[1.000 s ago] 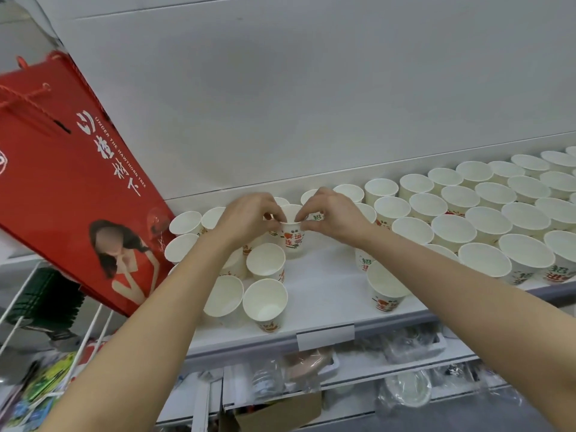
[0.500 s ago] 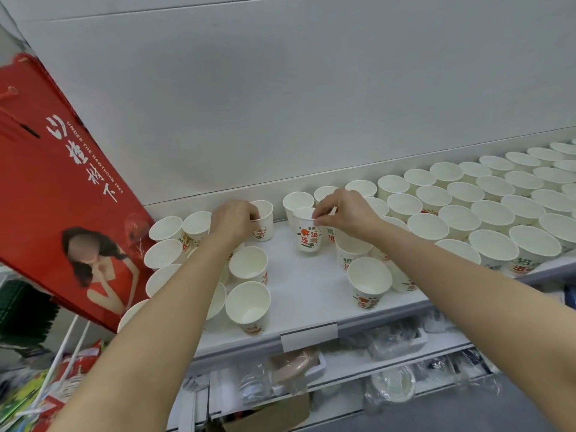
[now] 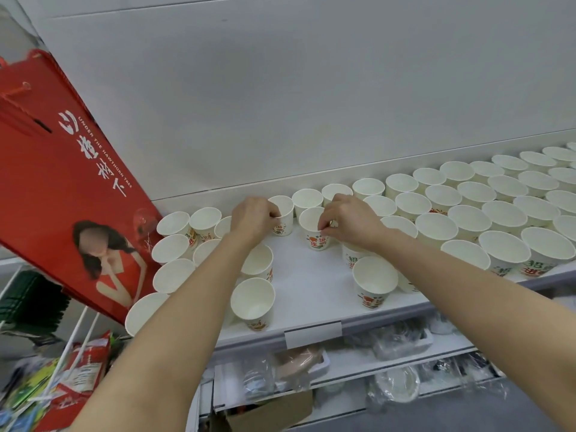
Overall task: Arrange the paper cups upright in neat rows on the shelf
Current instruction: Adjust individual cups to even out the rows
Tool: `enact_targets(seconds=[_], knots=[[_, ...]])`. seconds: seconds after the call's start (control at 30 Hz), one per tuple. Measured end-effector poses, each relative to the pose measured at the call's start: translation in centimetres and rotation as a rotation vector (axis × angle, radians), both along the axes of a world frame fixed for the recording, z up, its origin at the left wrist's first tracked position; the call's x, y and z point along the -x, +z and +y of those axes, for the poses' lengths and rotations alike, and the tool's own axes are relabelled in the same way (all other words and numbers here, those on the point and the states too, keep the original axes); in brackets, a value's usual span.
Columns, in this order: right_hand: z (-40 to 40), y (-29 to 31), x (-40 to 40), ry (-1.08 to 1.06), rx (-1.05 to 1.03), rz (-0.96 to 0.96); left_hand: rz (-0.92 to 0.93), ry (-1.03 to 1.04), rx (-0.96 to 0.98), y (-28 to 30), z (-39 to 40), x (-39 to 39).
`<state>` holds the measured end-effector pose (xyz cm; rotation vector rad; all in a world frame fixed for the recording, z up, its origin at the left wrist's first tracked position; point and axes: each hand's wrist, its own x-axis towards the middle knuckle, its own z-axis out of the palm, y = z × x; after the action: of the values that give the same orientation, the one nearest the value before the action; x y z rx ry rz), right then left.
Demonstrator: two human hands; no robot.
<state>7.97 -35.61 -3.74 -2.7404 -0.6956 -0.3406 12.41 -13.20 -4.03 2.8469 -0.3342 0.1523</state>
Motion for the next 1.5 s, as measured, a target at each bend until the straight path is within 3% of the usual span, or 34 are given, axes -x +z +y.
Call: enact_targets(seconds=[0.27,0.5,0.6,0.87,1.07,1.27,1.5], knots=[[0.6,0.0,0.5,0.019,-0.031,0.003,0.041,-0.075,0.15,3.6,4.8,2.8],[0.6,0.0,1.3,0.028,-0.071,-0.002,0.19,-0.27,-0.135,5.5,7.6,9.1],[0.3,0.2,1.6,-0.011,-0.066,0.005,0.173,-0.304,-0.233,4.8,6.4,9.1],[0.2,0.3,1.6,-0.108,-0.008,0.062,0.083,-0.227,-0.275,3.0,4.0,7.2],[0.2,0.5,1.7,-0.099,-0.003,0.048,0.19,-0.248,-0.054,3.0,2.0,7.2],[0.1,0.8,1.7,-0.067,0.028,0.018,0.042,-0.077,-0.056,2.5,-0.1,6.6],[0.4,0.7,1.6,-0.032,-0.007,0.027,0.027,-0.071,-0.073,2.7,0.3,6.3]])
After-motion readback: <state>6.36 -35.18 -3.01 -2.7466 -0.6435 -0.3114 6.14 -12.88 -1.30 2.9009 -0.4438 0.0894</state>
